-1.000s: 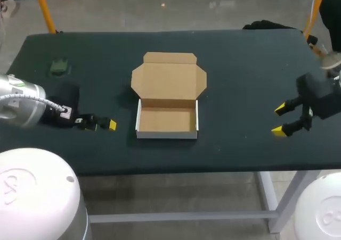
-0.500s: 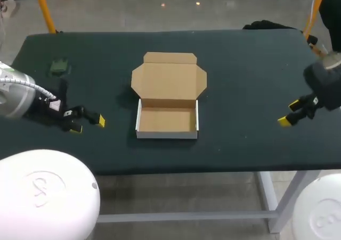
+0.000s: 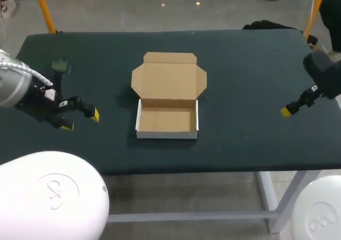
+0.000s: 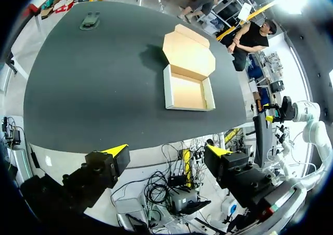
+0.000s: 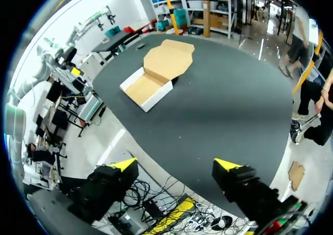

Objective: Assemble the packaging by folding the flat box into shape, placing the metal phone stand inside, and closing the box properly

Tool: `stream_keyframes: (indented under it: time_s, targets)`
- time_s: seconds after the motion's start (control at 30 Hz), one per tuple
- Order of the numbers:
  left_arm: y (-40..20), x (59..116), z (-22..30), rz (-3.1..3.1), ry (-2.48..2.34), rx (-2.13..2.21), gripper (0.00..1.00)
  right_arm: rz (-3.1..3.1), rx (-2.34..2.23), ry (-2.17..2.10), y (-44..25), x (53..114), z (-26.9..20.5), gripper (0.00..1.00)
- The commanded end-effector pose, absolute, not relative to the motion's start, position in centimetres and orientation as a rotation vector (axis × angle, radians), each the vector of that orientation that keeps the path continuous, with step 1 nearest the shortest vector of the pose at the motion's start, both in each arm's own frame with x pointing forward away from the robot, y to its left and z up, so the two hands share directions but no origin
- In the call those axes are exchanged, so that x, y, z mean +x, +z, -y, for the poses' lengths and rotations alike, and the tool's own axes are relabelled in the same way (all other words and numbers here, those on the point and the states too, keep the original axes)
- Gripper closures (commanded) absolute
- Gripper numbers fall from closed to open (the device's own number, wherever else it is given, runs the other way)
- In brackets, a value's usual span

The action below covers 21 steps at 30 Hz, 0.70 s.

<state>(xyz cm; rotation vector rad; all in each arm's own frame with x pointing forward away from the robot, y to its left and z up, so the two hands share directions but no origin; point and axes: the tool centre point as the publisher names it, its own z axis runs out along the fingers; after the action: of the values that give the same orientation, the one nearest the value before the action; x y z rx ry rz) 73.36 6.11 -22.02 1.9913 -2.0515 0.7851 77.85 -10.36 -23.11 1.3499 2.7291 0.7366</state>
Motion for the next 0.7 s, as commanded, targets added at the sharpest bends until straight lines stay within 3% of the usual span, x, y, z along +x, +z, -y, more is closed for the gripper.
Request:
stream_keyframes:
  time_s: [0.03,0.7]
  targets:
    - [-20.8,72.7,-6.1,2.053,0.75,2.028,0.0,-2.697,1.388,0.648,-22.0,77.4,10.2,0.0]
    - [-18.6,72.9,-6.4,2.034,0.57,2.191,0.0,-2.562,1.629,0.441,-21.6,77.5,11.5,0.0]
